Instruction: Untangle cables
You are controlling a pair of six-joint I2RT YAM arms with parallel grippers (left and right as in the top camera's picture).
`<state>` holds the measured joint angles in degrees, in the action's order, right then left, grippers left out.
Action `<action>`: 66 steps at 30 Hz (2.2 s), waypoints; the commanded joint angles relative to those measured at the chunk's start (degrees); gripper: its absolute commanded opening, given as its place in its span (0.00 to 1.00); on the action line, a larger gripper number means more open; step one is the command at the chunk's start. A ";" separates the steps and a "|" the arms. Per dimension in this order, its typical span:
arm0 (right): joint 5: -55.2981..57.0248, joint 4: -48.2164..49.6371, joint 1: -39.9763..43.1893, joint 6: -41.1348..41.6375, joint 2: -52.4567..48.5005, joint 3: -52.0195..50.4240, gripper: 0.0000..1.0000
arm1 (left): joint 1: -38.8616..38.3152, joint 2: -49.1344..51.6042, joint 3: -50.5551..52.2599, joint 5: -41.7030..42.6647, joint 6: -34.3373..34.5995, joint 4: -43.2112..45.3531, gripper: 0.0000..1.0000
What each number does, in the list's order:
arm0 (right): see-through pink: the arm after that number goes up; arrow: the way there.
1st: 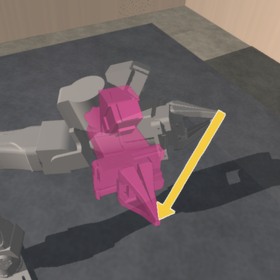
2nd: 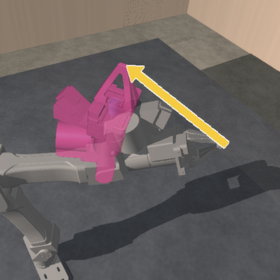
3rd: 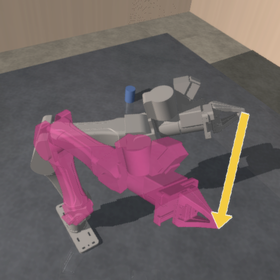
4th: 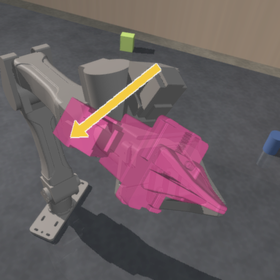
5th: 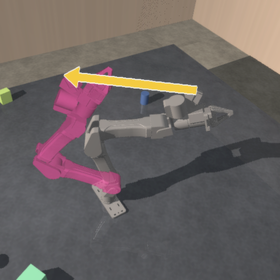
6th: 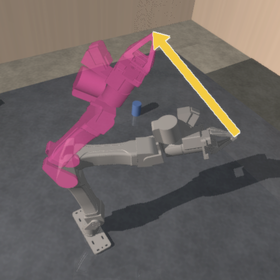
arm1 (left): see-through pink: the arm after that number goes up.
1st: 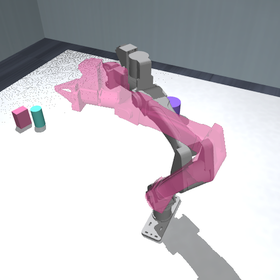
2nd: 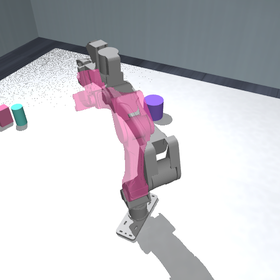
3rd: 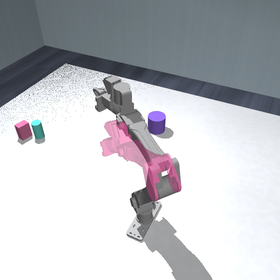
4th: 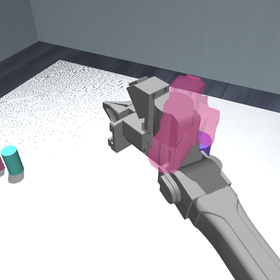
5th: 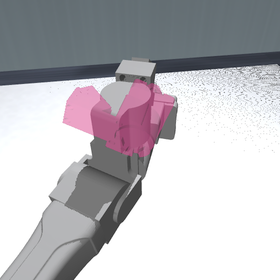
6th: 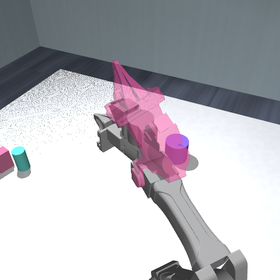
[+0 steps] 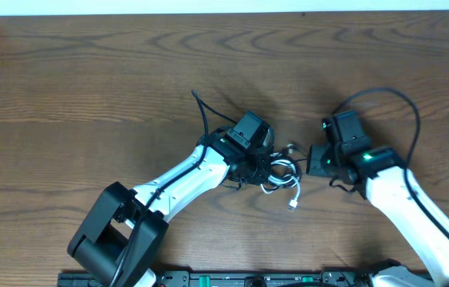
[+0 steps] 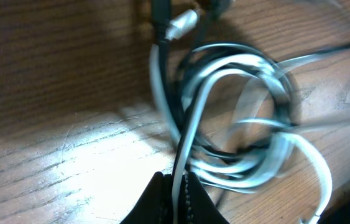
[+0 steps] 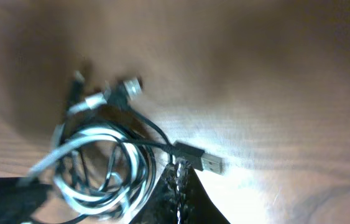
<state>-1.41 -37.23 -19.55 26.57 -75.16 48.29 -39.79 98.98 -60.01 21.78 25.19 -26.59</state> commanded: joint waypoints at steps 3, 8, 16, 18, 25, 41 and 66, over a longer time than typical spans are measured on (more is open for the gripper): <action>0.15 -0.07 0.39 -2.36 3.45 0.79 0.08 | 0.33 -0.63 -0.22 -0.83 -0.98 -0.11 0.08; -0.76 -0.55 0.39 -2.47 3.23 0.66 0.15 | 0.33 -0.63 -0.22 -0.83 -1.20 -0.09 0.07; -1.81 -1.84 0.39 -3.50 3.15 0.63 0.16 | 0.33 -0.59 0.28 -9.22 -2.03 -0.66 0.57; -1.81 -2.05 0.39 -3.50 3.15 0.63 0.16 | 0.33 -0.48 0.57 -10.54 -2.03 0.11 0.57; -1.84 -2.10 0.39 -3.50 3.15 0.63 0.15 | 0.22 2.23 0.70 -10.23 -1.53 2.45 0.57; -2.21 -2.51 0.37 -3.52 3.15 0.63 0.15 | -0.20 6.67 0.70 -4.79 -0.96 6.99 0.08; -20.94 -1.75 0.33 -16.55 3.13 0.63 0.38 | 0.55 -15.91 -2.16 4.81 -3.50 2.12 0.07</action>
<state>-19.92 -39.13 -19.55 11.49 -71.94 48.75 -39.42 83.79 -61.10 24.58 22.20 -24.99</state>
